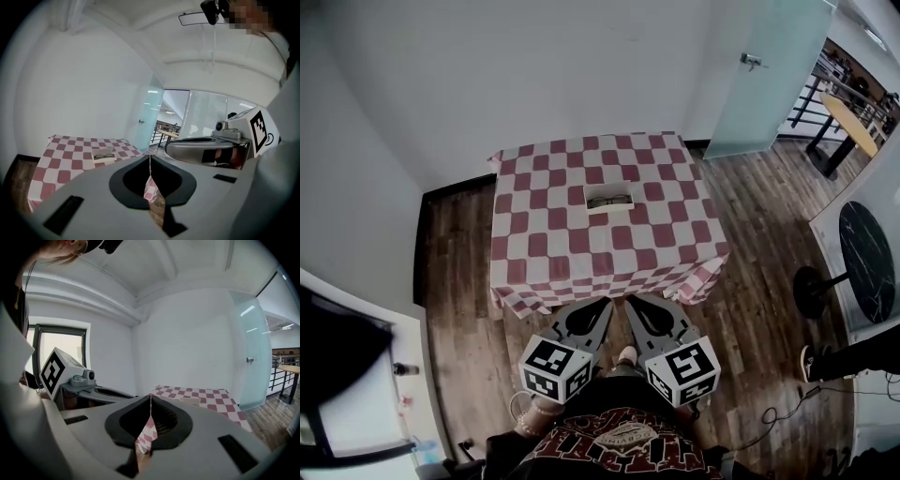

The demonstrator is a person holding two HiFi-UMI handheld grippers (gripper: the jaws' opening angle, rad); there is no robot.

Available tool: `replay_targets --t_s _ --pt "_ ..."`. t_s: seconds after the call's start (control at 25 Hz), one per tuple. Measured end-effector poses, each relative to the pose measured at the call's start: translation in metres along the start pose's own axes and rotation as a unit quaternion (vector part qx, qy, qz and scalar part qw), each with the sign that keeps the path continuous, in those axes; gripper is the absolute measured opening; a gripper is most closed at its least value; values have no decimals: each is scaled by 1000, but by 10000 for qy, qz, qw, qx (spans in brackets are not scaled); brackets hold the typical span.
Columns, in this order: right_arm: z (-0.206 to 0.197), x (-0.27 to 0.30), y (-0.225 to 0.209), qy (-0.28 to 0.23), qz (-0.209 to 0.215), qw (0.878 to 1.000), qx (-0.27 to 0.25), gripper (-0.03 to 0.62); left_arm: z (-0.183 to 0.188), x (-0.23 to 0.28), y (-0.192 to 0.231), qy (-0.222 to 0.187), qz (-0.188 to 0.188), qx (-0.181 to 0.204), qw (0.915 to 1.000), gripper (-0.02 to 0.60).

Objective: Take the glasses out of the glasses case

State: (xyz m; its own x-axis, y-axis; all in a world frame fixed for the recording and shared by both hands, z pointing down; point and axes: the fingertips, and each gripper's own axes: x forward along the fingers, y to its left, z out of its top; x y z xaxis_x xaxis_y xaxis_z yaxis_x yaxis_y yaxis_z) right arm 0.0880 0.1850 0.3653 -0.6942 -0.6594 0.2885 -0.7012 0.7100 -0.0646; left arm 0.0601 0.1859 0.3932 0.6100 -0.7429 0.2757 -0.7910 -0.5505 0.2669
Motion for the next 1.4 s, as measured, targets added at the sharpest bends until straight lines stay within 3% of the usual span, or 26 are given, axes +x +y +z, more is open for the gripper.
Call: replay_targets --t_s 0.36,0.96,1.4 --pt "18 15 -46 5 198 9998 -45 20 24 44 7 -23 117 -80 9999 9" --pt "11 14 -89 -11 598 9982 -46 20 24 88 1 82 449 -50 9989 9" --pt "7 17 -100 25 647 9979 -2 20 20 102 -4 236 327 -79 9992 9"
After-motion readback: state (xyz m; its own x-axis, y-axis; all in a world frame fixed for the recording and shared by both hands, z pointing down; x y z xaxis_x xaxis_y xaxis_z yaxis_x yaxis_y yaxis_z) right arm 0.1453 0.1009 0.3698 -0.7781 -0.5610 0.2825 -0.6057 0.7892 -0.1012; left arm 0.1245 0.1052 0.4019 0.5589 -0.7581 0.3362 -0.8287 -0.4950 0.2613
